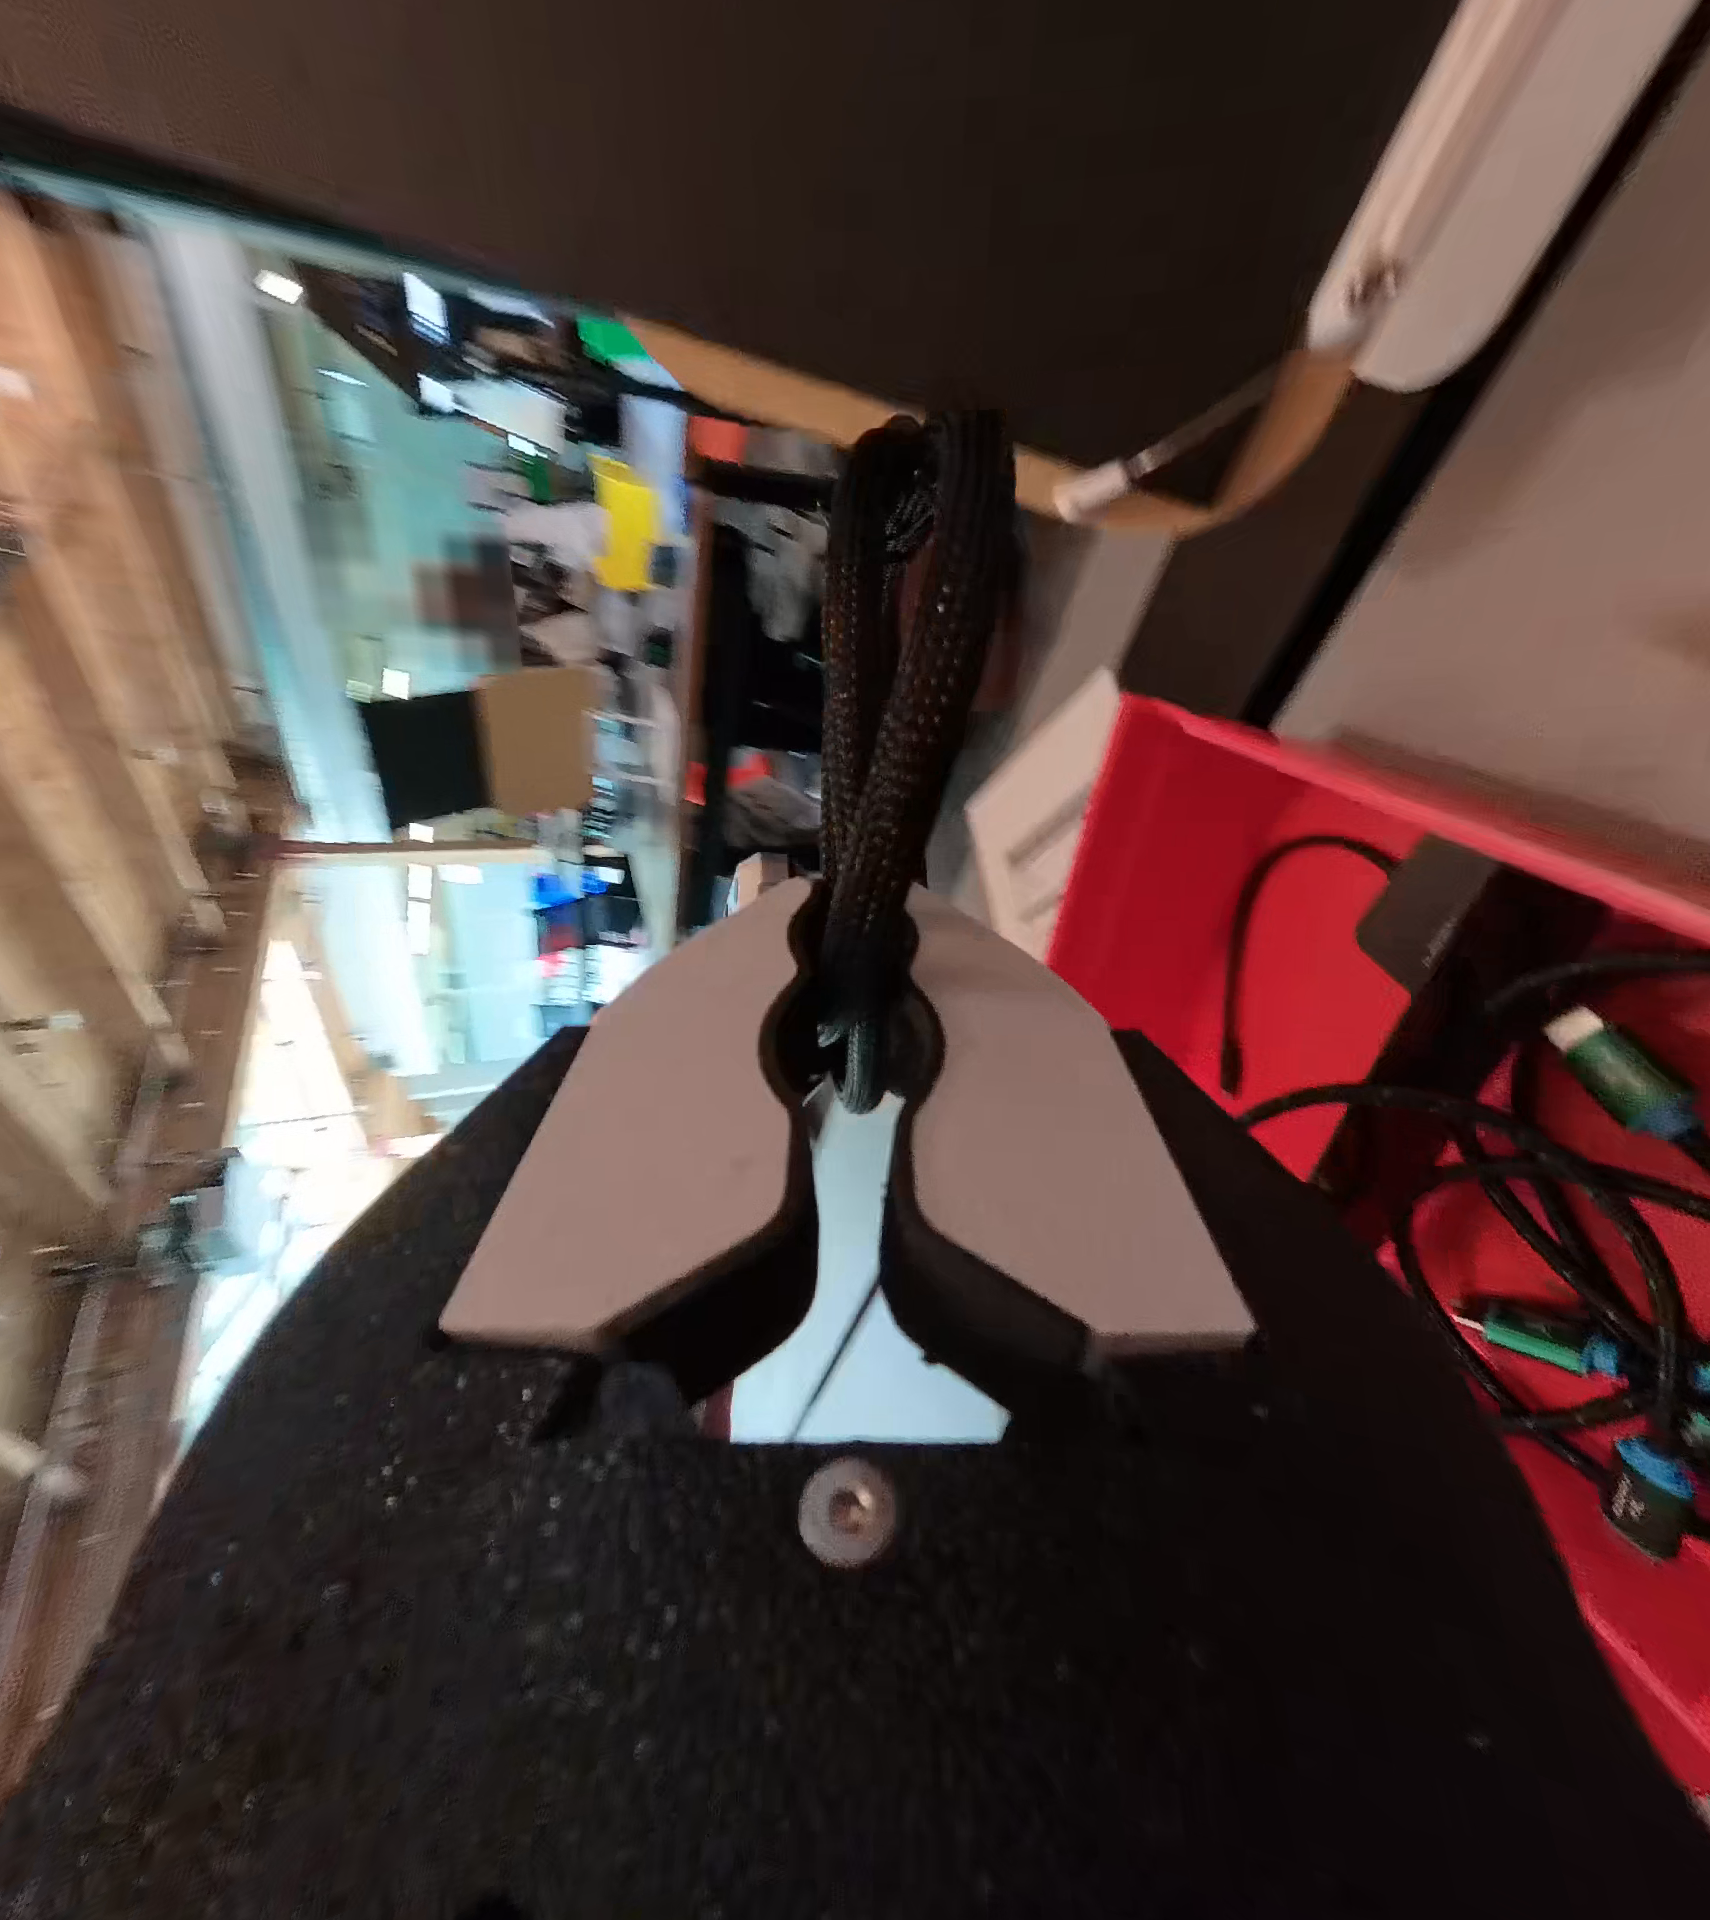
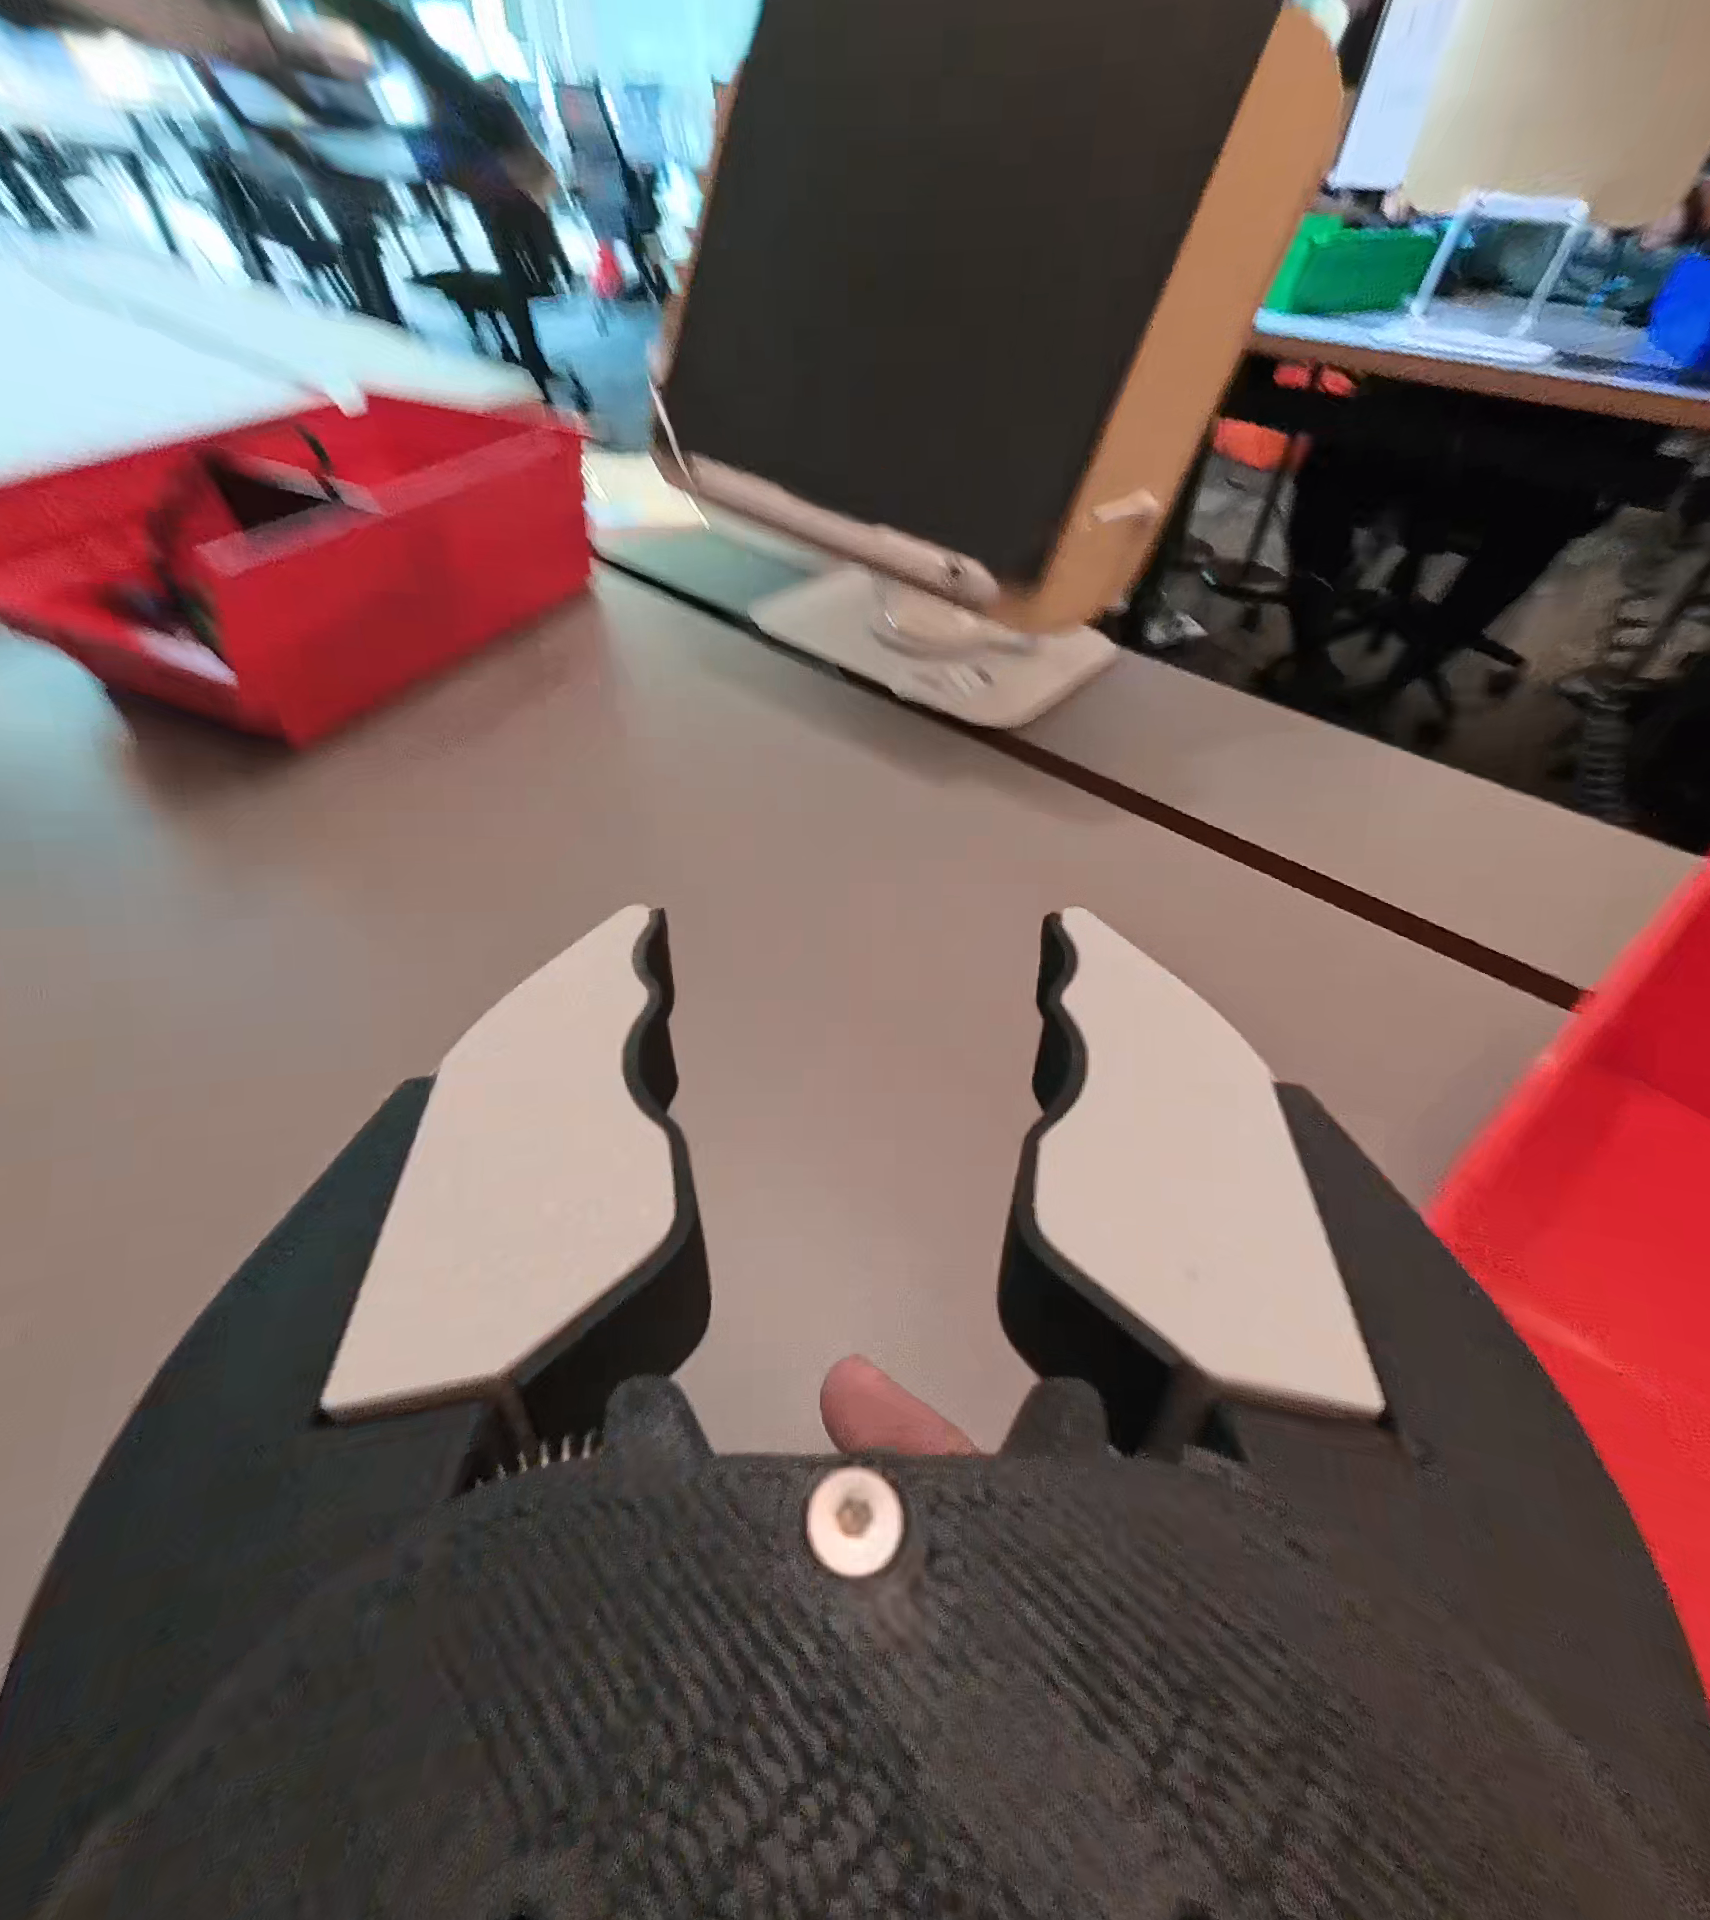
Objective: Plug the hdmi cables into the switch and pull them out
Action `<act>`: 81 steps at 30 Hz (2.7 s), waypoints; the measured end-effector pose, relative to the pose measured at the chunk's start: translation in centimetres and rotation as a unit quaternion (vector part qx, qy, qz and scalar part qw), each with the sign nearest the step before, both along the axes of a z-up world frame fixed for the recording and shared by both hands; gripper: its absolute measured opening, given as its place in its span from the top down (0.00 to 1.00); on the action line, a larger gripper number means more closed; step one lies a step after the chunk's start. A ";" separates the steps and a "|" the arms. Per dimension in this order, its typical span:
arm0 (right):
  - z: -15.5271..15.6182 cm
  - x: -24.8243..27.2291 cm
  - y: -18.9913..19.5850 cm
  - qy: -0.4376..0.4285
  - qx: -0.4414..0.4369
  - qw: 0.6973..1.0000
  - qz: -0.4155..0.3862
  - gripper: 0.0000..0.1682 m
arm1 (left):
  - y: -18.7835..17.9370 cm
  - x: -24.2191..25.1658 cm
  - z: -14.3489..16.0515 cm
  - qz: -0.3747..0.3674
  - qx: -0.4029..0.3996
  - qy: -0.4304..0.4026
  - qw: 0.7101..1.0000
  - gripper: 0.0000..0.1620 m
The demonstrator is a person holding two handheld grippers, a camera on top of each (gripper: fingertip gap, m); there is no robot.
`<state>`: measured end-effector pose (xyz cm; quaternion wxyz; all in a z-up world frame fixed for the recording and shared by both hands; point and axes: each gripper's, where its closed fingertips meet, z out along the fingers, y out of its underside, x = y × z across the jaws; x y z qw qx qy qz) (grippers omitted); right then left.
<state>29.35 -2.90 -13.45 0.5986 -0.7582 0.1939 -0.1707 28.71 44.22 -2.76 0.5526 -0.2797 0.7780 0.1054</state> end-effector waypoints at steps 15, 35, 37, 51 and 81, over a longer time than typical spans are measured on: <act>6.6 -6.9 5.7 0.373 0.424 0.810 0.160 0.58 | -32.4 -6.4 -2.4 -0.201 0.156 -0.208 0.944 0.96; 10.7 -9.0 3.7 0.092 0.387 0.895 0.202 0.90 | -39.8 -7.7 -6.5 -0.277 0.094 -0.228 0.928 0.85; 12.0 -9.7 2.7 -0.018 0.346 0.920 0.182 0.91 | -40.3 -7.7 -6.7 -0.287 0.055 -0.233 0.928 0.72; 9.6 -10.0 3.3 -0.016 0.165 0.965 0.202 0.91 | -37.5 -6.8 -11.9 -0.270 0.007 -0.194 0.943 0.95; 5.3 -9.0 5.7 0.497 0.574 0.505 0.411 0.91 | -35.8 -1.9 -4.6 -0.392 0.169 0.154 0.891 0.48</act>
